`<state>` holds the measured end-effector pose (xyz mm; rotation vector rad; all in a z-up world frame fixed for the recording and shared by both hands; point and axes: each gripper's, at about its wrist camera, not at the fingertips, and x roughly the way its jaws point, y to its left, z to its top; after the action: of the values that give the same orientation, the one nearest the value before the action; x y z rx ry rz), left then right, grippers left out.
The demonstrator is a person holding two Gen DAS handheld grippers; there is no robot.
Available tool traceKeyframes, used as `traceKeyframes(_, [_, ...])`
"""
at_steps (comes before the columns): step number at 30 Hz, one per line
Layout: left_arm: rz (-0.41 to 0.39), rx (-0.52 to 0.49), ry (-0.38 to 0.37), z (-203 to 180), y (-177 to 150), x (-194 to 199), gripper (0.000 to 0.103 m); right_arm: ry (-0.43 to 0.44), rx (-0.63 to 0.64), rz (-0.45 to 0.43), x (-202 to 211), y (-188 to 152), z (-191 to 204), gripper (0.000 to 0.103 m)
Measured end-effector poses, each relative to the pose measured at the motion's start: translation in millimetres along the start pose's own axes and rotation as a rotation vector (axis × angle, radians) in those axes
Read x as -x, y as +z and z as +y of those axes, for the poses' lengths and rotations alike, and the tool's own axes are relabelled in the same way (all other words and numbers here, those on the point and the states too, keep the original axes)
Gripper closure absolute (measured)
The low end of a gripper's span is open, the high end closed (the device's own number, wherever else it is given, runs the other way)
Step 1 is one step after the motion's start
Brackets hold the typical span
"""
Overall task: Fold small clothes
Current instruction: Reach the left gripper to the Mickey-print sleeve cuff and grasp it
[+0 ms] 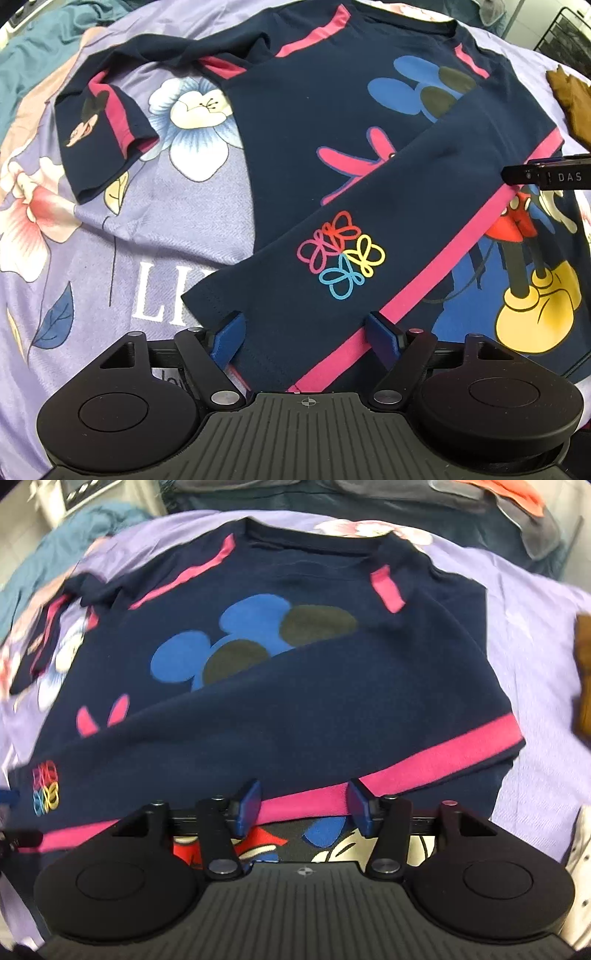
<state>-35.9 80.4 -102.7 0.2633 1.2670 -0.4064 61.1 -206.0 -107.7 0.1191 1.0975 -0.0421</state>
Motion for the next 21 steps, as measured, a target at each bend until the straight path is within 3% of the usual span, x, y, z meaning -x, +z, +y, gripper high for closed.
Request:
traceKeyframes(4, [0.005,0.023,0.002,2,6,2,0.0,-0.008,-0.047,0.01,3,9,-3,0.042])
traceKeyframes(7, [-0.037,0.058,0.015,11,9,12,0.0,0.023,-0.126,-0.024,21,5,-8,0.04])
traceKeyframes(15, [-0.156,0.226,0.209,92,26,31,0.0,0.081,-0.221,0.021,53,-23,-18,0.036])
traceKeyframes(21, [-0.231,0.144,0.29,122,61,34,0.0,0.063,-0.268,0.054,60,-39,-20,0.035])
